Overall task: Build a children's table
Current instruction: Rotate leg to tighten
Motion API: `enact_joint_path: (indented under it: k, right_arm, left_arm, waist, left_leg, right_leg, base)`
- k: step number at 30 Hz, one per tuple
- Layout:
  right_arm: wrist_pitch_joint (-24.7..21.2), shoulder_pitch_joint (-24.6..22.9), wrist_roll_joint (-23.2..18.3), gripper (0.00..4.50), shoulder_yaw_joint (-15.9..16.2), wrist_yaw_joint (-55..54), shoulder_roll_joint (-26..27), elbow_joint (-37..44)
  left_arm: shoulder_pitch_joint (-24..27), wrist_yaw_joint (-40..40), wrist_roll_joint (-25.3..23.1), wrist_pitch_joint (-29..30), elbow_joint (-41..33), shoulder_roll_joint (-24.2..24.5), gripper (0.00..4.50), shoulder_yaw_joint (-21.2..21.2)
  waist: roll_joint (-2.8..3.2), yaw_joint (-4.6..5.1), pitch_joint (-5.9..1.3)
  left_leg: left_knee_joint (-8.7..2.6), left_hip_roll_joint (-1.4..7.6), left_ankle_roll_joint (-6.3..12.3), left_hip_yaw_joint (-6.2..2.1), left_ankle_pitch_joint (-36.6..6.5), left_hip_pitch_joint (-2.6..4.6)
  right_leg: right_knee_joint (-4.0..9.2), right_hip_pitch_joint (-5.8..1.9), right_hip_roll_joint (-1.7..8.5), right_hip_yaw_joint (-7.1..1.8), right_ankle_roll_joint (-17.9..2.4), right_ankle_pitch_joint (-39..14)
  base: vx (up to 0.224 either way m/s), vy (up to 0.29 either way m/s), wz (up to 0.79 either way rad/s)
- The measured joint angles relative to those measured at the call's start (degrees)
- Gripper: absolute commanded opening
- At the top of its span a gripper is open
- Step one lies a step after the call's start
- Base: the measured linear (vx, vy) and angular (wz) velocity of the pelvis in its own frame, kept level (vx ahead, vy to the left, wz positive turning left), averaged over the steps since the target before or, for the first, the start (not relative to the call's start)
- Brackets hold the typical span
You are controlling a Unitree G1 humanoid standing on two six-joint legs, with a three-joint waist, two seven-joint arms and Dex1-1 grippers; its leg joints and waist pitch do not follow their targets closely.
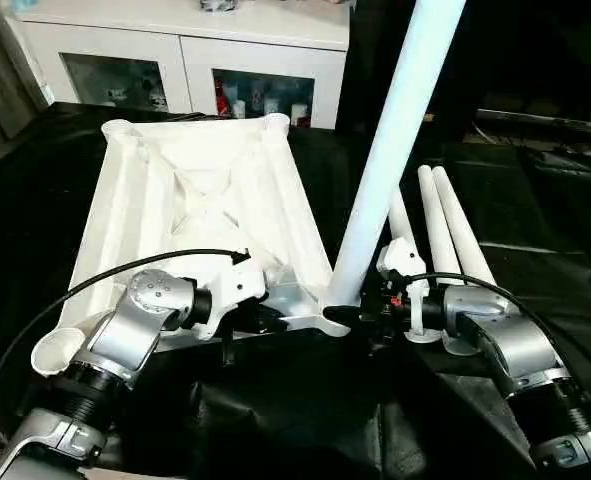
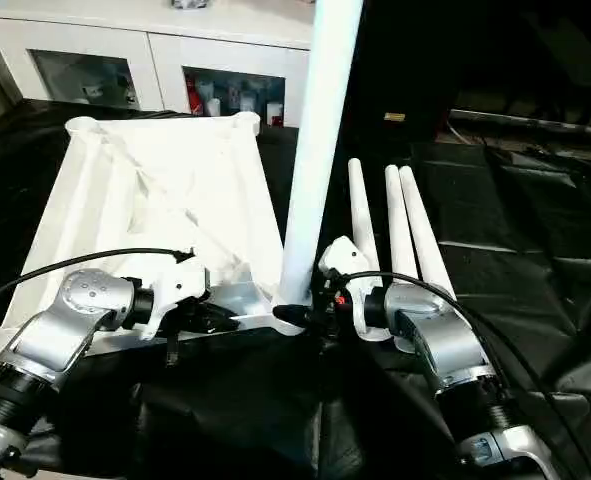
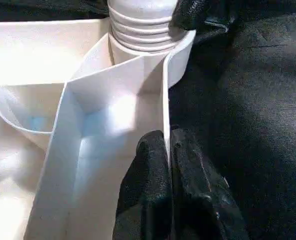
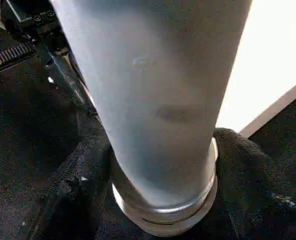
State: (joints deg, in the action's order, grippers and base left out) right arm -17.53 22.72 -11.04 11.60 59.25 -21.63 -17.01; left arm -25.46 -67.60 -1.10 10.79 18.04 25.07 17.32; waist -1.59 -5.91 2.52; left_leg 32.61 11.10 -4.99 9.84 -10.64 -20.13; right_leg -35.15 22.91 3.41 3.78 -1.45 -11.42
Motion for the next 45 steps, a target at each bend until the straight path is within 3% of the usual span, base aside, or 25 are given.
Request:
enact_joint_path:
  k: [6, 11, 15, 19, 23, 26, 28, 29, 33, 39, 40, 41, 45]
  right_arm:
    - [-0.5, -0.2, 0.0, 2.72, -0.1, -0.7, 0.3, 0.3]
    - [0.9, 1.1, 1.0, 2.72, -3.1, -11.2, 5.3, -4.8]
    - [0.9, 4.9, 2.1, 2.72, -7.6, -26.0, 13.2, -11.9]
    - [2.3, 9.3, 4.2, 2.72, -10.0, -39.6, 18.4, -18.3]
    - [3.6, 11.0, 4.4, 2.72, -12.2, -44.4, 19.7, -21.2]
    - [4.2, 11.1, 4.4, 3.41, -13.0, -44.4, 20.0, -21.7]
    - [4.5, 11.1, 4.6, 3.43, -13.1, -44.3, 20.9, -21.8]
    - [4.7, 11.1, 4.7, 3.74, -12.9, -44.2, 21.1, -22.0]
    - [6.3, 11.0, 5.5, 3.74, -10.4, -42.7, 22.3, -23.5]
    - [5.2, 7.7, 5.9, 3.74, -8.7, -38.8, 20.1, -16.5]
    - [5.1, 7.1, 5.9, 3.83, -8.5, -38.1, 19.8, -15.2]
    - [5.0, 6.6, 5.9, 3.83, -8.4, -37.5, 19.5, -14.3]
    - [5.0, 5.5, 5.9, 3.85, -8.8, -37.5, 18.0, -12.5]
  left_arm:
    - [0.2, 0.6, -0.1, 0.2, -0.3, 0.0, 0.00, 0.0]
    - [-1.2, 8.6, -2.4, 2.2, 1.7, -3.3, 0.00, -0.3]
    - [-4.3, 19.2, -4.9, 7.5, 5.6, -10.2, 0.00, -1.4]
    - [-7.0, 28.4, -6.6, 12.4, 8.7, -16.2, 0.00, -1.9]
    - [-8.4, 33.8, -7.6, 15.2, 9.9, -20.3, 0.00, -1.9]
    - [-8.7, 34.4, -8.0, 15.3, 10.3, -20.8, 0.00, -1.8]
    - [-9.1, 37.0, -8.3, 15.2, 11.0, -20.9, 0.00, -2.0]
    - [-9.3, 38.0, -8.5, 15.2, 11.4, -20.9, 0.00, -2.1]
    - [-10.9, 41.5, -9.2, 14.4, 13.9, -21.0, 0.00, -2.9]
    - [-12.7, 42.9, -9.3, 11.9, 16.9, -21.1, 0.00, -2.9]
    - [-12.9, 43.3, -9.3, 11.4, 17.4, -21.1, 0.28, -3.1]
    - [-13.2, 43.4, -9.2, 11.0, 18.0, -21.2, 0.28, -3.5]
    - [-13.1, 44.1, -4.5, 8.0, 17.5, -23.0, 0.64, -8.7]
  waist:
    - [0.00, -0.02, 0.00]
    - [-0.03, 0.25, -0.01]
    - [-0.06, 0.73, -0.05]
    - [0.04, 0.83, -0.13]
    - [0.07, 0.47, -0.16]
    - [0.09, 0.30, -0.17]
    - [0.06, 0.57, -0.18]
    - [0.05, 0.83, -0.19]
    - [-0.05, 1.46, -0.18]
    - [0.06, 0.61, -0.09]
    - [0.09, 0.63, -0.07]
    - [0.11, 0.63, -0.06]
    - [0.10, 0.48, 0.12]
  left_leg:
    - [0.02, 0.00, 0.00, 0.00, 0.0, 0.00]
    - [0.08, -0.01, -0.03, 0.01, 0.0, 0.09]
    - [0.15, -0.03, -0.07, 0.00, 0.0, 0.14]
    - [0.17, -0.05, -0.07, 0.00, 0.0, 0.25]
    - [0.17, -0.05, -0.03, -0.02, 0.1, 0.18]
    - [0.17, -0.04, -0.02, -0.03, 0.1, 0.14]
    - [0.17, -0.04, -0.02, -0.03, 0.1, 0.13]
    - [0.17, -0.04, -0.02, -0.03, 0.1, 0.14]
    - [0.16, -0.02, -0.03, -0.13, 0.1, 0.08]
    - [0.13, -0.04, -0.01, -0.10, 0.1, -0.05]
    - [0.13, -0.04, -0.01, -0.10, 0.1, -0.07]
    - [0.13, -0.03, -0.01, -0.10, 0.1, -0.07]
    - [0.18, -0.01, 0.02, -0.12, 0.1, -0.34]
  right_leg:
    - [-0.04, -0.01, 0.00, -0.01, 0.0, 0.0]
    - [-0.10, -0.21, 0.01, -0.04, 0.1, 0.1]
    - [-0.08, -0.30, 0.02, -0.07, 0.2, 0.2]
    - [0.00, -0.47, 0.05, -0.07, 0.3, 0.2]
    - [0.09, -0.51, 0.07, -0.08, 0.3, 0.2]
    - [0.09, -0.64, 0.06, -0.07, 0.3, 0.2]
    - [0.09, -0.63, 0.05, -0.07, 0.2, 0.3]
    - [0.10, -0.63, 0.05, -0.07, 0.2, 0.3]
    - [0.10, -0.44, 0.01, -0.01, 0.1, 0.3]
    - [0.11, -0.09, 0.02, -0.05, 0.1, 0.4]
    - [0.11, -0.08, 0.02, -0.04, 0.1, 0.4]
    - [0.11, -0.06, 0.02, -0.03, 0.1, 0.4]
    - [0.11, 0.13, 0.02, 0.01, 0.0, 0.4]
  base:
    - [0.000, 0.000, 0.00]
    - [0.000, 0.000, 0.00]
    - [0.000, 0.000, 0.00]
    - [0.000, 0.000, 0.00]
    - [0.000, 0.000, 0.00]
    - [0.000, 0.000, 0.00]
    - [0.000, 0.000, 0.00]
    - [0.000, 0.000, 0.00]
    - [0.000, 0.000, 0.00]
    - [0.000, 0.000, 0.00]
    - [0.000, 0.000, 0.00]
    - [0.000, 0.000, 0.00]
    - [0.000, 0.000, 0.00]
